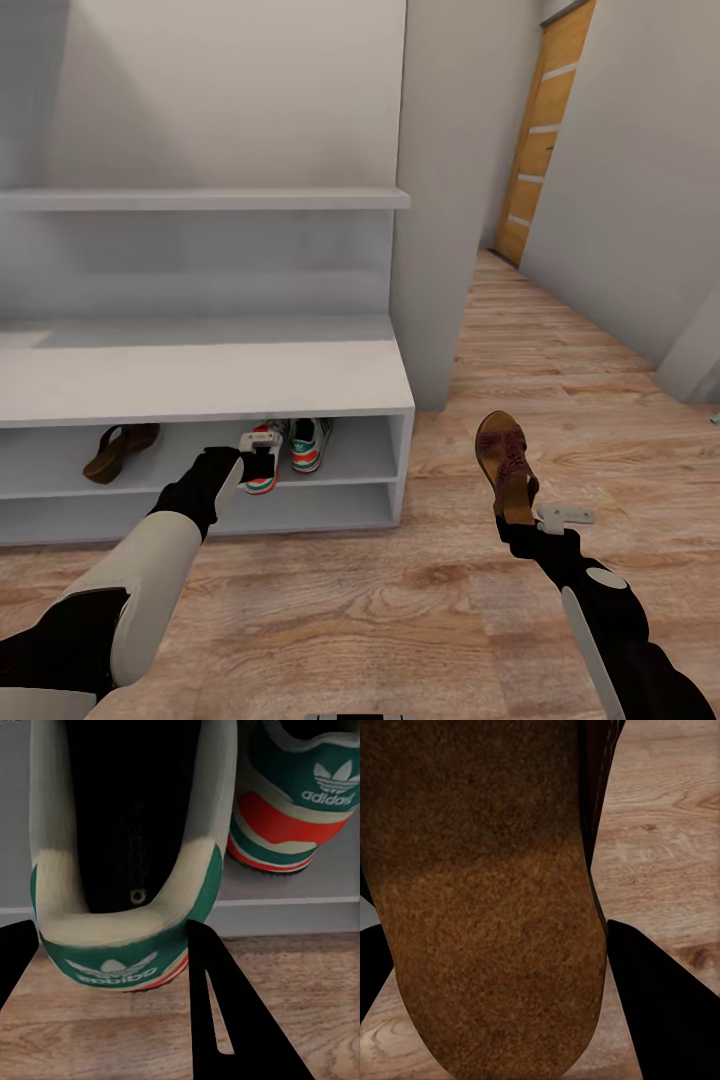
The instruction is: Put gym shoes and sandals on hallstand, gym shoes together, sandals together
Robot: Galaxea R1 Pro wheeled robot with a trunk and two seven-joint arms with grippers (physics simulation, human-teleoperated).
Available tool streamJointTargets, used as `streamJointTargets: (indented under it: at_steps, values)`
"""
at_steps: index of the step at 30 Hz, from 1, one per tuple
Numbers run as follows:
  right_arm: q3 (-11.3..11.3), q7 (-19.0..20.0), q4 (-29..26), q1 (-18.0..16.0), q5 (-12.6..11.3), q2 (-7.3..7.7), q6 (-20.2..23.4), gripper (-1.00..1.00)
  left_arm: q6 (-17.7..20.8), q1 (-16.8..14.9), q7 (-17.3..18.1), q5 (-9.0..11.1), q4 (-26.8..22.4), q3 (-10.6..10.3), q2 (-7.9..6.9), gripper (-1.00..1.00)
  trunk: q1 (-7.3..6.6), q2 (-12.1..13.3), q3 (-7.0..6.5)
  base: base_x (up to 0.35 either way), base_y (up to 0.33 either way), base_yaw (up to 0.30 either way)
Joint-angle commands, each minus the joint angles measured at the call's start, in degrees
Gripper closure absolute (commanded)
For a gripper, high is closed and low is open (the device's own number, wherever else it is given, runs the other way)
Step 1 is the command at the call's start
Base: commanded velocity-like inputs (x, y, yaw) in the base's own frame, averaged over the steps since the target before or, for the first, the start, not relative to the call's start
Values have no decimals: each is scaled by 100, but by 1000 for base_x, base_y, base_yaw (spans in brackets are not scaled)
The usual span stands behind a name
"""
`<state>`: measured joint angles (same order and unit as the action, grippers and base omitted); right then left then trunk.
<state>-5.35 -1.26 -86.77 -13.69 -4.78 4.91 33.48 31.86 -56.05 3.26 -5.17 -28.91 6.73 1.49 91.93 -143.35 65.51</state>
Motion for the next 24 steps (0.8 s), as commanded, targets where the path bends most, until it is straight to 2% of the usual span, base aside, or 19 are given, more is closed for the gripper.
streamJointTargets:
  at_steps: [1, 8, 24]
  values:
    - [-2, -15, -7, -3, -49, 2, 27, 100, 26, -2, 34, -55, -10, 48, 9, 100, -1, -2, 5, 30, 0, 0]
    - [-2, -15, -7, -3, -49, 1, 27, 100, -62, 1, 34, -55, -10, 48, 8, 100, -1, -2, 5, 77, 0, 0]
    - [-2, -15, -7, -3, -49, 1, 27, 100, -265, 14, 34, -55, -5, 48, 9, 100, -1, -2, 5, 3, 0, 0]
